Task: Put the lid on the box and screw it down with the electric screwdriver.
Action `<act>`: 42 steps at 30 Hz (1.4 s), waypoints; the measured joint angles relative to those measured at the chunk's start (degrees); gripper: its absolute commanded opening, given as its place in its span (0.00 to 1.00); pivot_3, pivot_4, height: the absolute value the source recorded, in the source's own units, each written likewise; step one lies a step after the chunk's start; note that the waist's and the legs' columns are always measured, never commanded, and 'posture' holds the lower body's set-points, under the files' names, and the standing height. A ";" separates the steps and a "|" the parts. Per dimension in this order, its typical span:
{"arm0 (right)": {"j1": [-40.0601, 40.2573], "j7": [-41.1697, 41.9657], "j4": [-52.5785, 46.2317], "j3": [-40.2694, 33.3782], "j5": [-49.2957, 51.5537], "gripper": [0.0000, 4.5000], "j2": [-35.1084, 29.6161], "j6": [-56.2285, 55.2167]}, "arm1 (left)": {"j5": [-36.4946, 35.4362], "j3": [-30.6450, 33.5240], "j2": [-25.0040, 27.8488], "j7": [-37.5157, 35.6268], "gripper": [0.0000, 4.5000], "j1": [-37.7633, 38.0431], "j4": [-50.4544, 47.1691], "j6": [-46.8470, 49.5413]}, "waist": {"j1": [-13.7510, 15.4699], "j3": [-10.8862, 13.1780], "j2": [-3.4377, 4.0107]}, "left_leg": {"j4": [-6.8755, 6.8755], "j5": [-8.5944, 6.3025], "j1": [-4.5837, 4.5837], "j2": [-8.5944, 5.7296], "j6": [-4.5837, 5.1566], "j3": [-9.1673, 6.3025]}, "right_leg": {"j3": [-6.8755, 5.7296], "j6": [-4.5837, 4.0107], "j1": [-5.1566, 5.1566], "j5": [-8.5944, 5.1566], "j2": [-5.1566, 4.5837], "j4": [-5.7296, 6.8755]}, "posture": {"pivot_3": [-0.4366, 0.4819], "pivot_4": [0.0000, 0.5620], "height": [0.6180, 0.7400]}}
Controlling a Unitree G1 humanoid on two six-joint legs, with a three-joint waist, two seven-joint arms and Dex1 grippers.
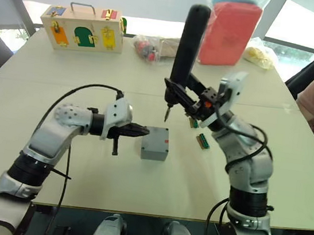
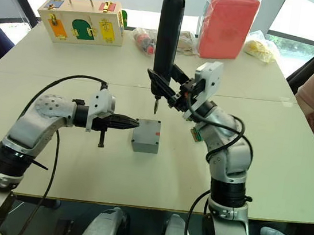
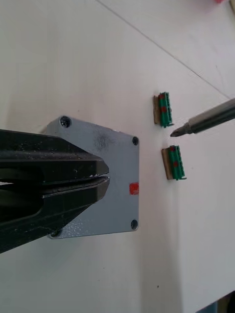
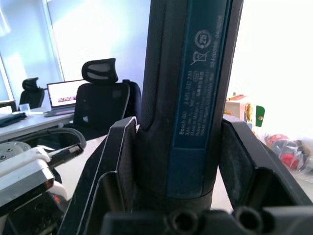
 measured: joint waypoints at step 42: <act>7.79 -2.06 9.32 6.39 -8.41 0.42 -0.58 -20.43 | 3.88 -1.61 -4.08 -0.75 0.00 -0.19 7.11 -5.04 | -0.13 -0.07 -0.02 | -0.02 0.00 0.21 0.05 0.00 -0.01 | 0.02 0.00 0.15 -0.02 0.04 0.05 | 0.48 0.27 0.92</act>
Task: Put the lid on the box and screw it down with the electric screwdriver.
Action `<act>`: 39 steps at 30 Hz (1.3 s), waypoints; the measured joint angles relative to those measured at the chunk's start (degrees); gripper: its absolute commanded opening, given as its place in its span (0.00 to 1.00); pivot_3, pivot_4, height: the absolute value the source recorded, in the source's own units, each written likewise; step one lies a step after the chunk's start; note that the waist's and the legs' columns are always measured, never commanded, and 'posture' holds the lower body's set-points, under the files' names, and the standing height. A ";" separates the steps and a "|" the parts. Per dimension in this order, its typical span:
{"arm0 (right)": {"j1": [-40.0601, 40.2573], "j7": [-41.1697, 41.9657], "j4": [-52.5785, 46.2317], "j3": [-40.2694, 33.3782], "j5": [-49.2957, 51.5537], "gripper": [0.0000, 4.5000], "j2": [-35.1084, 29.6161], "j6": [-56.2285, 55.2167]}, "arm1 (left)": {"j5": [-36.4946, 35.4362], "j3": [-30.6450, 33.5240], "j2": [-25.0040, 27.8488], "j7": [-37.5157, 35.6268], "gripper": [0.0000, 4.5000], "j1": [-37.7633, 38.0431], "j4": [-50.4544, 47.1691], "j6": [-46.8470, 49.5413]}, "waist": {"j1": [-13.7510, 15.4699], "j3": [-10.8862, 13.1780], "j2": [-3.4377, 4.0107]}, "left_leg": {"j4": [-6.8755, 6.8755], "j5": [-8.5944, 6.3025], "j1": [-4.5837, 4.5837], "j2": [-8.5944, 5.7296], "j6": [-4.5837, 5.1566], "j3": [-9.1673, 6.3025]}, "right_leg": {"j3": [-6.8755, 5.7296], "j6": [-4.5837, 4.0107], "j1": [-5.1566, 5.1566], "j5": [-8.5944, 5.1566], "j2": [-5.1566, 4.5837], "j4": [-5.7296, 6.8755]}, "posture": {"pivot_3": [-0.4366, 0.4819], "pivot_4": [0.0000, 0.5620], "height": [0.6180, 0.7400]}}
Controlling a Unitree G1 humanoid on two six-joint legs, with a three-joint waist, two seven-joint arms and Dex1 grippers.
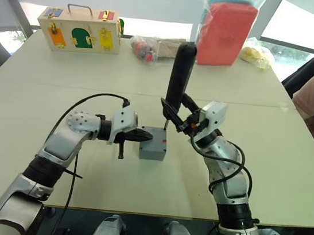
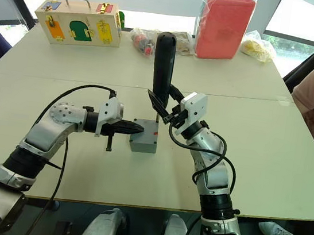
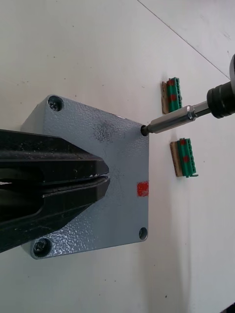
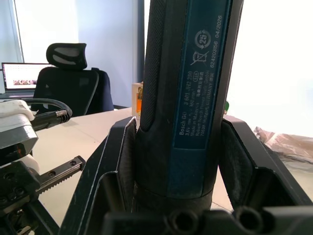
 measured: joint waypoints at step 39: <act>1.96 -6.70 -5.96 3.43 -3.20 0.42 0.05 15.58 | 2.32 -1.66 -0.60 0.11 0.00 1.62 1.92 -0.85 | -0.15 -2.43 -0.63 | -1.21 -0.18 2.13 0.36 0.24 -0.07 | -0.12 -0.52 1.98 -0.50 0.05 -0.86 | 0.48 0.27 0.92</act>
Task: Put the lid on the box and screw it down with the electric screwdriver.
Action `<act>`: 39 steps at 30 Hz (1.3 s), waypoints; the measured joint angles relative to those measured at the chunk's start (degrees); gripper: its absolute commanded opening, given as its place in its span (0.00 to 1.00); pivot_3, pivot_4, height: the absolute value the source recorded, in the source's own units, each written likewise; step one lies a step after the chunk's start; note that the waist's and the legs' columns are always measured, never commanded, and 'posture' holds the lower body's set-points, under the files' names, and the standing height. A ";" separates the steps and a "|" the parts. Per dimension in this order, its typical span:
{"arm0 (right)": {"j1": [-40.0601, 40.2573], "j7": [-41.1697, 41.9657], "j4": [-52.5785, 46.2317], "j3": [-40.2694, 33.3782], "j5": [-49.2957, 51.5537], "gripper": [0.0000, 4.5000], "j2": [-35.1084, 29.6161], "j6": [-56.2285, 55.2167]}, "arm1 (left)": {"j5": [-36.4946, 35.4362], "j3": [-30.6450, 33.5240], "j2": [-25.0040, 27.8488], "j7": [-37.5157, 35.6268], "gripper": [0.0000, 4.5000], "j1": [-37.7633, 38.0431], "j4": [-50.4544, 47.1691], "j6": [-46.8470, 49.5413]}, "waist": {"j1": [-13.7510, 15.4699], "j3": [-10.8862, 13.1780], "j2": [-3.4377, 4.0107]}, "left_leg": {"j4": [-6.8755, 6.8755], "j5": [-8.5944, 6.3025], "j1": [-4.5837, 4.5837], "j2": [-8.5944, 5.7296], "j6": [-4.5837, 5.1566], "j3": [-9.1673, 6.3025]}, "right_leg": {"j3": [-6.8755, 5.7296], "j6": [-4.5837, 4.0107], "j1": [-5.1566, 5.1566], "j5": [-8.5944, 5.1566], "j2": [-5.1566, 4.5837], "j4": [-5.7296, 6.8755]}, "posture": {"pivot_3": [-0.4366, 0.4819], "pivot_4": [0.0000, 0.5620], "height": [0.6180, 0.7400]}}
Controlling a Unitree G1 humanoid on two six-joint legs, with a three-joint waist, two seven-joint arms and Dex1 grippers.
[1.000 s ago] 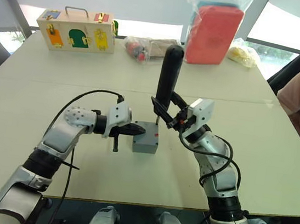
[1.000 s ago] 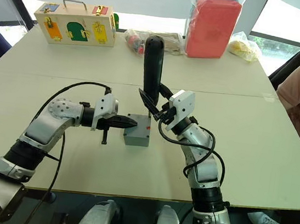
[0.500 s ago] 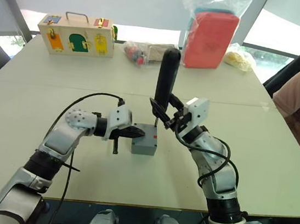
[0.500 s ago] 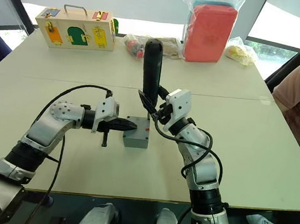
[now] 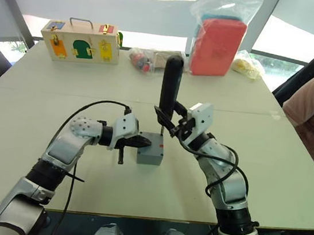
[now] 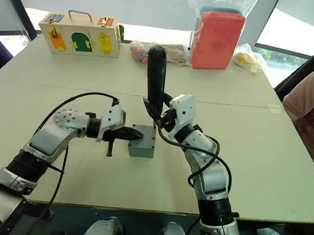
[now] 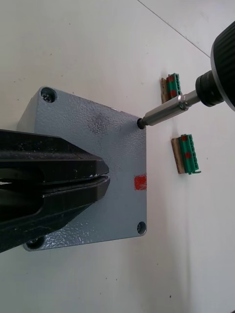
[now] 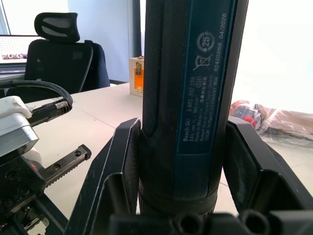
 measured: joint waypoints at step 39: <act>-19.10 -13.74 -8.76 -24.77 24.91 0.42 -14.17 42.00 | -8.26 5.86 3.73 0.65 0.00 0.14 -13.96 10.78 | 0.26 0.94 0.74 | 0.06 0.30 -3.08 -0.20 -0.49 -0.02 | -0.24 -0.05 -2.92 0.31 -0.45 -0.01 | 0.48 0.27 0.92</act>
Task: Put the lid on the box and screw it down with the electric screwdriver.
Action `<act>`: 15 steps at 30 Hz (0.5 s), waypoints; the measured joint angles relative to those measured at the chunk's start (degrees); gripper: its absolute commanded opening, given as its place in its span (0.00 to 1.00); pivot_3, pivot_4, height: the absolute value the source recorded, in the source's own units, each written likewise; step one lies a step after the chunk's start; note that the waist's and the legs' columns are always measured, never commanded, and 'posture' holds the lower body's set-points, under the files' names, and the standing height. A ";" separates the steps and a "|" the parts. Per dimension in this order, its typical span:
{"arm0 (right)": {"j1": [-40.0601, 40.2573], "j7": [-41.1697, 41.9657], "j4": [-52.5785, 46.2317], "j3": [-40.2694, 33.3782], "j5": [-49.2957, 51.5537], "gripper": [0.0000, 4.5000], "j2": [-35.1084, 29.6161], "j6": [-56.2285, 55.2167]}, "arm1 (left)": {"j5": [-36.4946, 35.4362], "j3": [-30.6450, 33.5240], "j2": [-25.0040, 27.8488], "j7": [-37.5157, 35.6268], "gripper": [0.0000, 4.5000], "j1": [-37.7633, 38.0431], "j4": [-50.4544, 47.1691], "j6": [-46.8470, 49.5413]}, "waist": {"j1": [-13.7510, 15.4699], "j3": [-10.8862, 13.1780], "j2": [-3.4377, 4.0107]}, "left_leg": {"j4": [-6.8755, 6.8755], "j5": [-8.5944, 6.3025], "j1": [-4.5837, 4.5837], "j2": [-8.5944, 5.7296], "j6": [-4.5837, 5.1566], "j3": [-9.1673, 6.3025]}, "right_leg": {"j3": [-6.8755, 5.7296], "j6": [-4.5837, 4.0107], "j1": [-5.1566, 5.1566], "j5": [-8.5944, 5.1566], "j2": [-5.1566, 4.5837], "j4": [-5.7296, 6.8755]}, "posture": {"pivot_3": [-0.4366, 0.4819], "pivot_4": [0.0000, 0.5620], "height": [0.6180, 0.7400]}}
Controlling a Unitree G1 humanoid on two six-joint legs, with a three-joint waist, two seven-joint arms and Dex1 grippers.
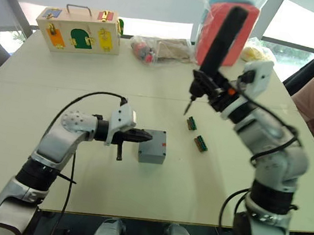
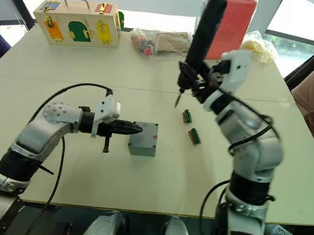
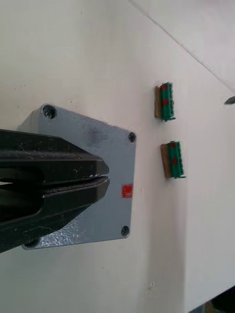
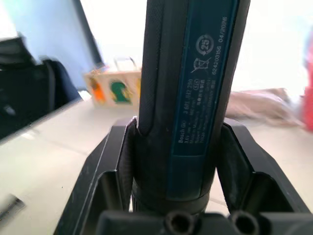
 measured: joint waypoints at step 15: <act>-2.65 6.99 20.06 9.56 -0.66 0.42 -24.28 33.88 | -9.41 7.89 6.83 1.22 0.00 2.07 -11.83 7.96 | -0.46 1.11 -0.14 | 0.19 0.00 0.07 0.06 0.08 0.06 | 0.19 0.36 0.05 0.18 0.58 0.04 | 0.48 0.27 0.92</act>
